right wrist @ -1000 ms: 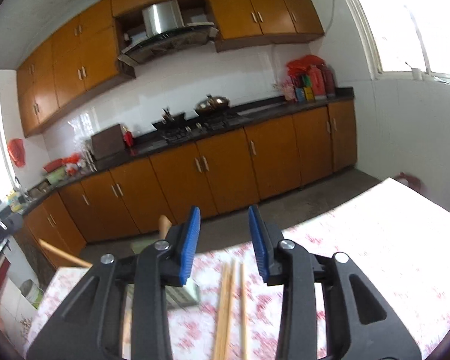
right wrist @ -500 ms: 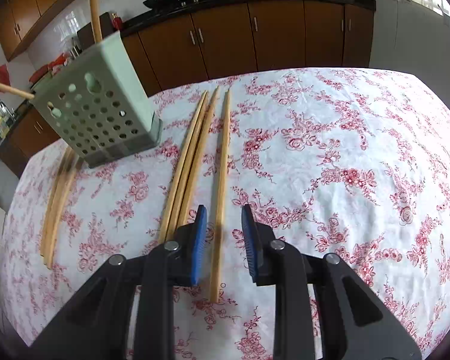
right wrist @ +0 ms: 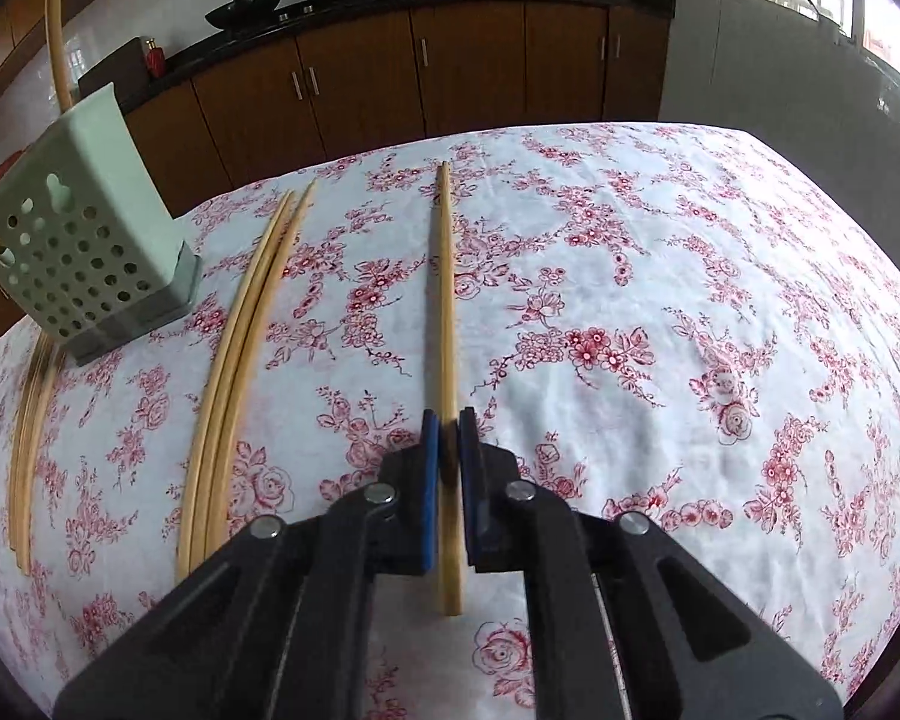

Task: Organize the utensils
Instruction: 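Grasp another chopstick with the right tool while the left tool grasps one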

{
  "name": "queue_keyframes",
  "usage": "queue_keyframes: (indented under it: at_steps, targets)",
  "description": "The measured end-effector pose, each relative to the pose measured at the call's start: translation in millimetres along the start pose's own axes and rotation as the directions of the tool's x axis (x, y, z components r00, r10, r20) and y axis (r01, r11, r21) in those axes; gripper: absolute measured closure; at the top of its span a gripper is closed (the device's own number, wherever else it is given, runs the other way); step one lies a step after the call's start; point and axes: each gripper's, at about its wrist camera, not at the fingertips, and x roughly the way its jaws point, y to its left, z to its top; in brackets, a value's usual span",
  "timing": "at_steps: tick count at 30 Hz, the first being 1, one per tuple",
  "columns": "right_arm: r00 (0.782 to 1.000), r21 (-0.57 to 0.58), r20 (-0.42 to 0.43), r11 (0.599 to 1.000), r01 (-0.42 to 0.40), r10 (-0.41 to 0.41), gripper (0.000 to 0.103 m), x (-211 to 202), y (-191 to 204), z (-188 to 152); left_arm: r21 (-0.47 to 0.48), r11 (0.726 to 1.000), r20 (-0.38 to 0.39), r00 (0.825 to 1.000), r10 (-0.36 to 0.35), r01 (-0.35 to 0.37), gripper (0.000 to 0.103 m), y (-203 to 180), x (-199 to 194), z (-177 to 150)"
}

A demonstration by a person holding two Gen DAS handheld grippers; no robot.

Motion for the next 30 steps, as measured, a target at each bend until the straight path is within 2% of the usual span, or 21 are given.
queue_keyframes:
  at_steps: [6,9,14,22,26,30]
  targets:
    - [1.0,-0.04,0.013,0.999,0.007,-0.006,0.095,-5,5,-5,0.039,0.998,-0.037,0.998,0.05,-0.049,0.077,-11,23,-3]
    - [1.0,-0.043,0.013,0.999,0.003,-0.002,0.095,-6,7,-6,0.068,0.995,-0.025,0.997,0.072,-0.07,0.079,-16,27,-3]
    - [1.0,-0.065,0.014,0.998,0.005,-0.004,0.094,-4,13,-3,0.074,0.99,-0.015,0.993,0.12,-0.118,0.095,-18,29,-1]
    - [0.999,-0.131,0.02,0.991,-0.039,0.042,0.095,-5,29,-7,-0.002,0.982,-0.014,0.981,0.191,-0.191,0.095,28,22,8]
    - [0.999,-0.13,0.017,0.991,-0.041,0.044,0.095,-2,30,-5,0.015,0.988,-0.008,0.988,0.153,-0.153,0.095,36,20,8]
    - [0.999,-0.132,0.017,0.99,-0.04,0.042,0.095,0,33,-3,0.038,0.987,0.018,0.987,0.158,-0.158,0.095,33,20,4]
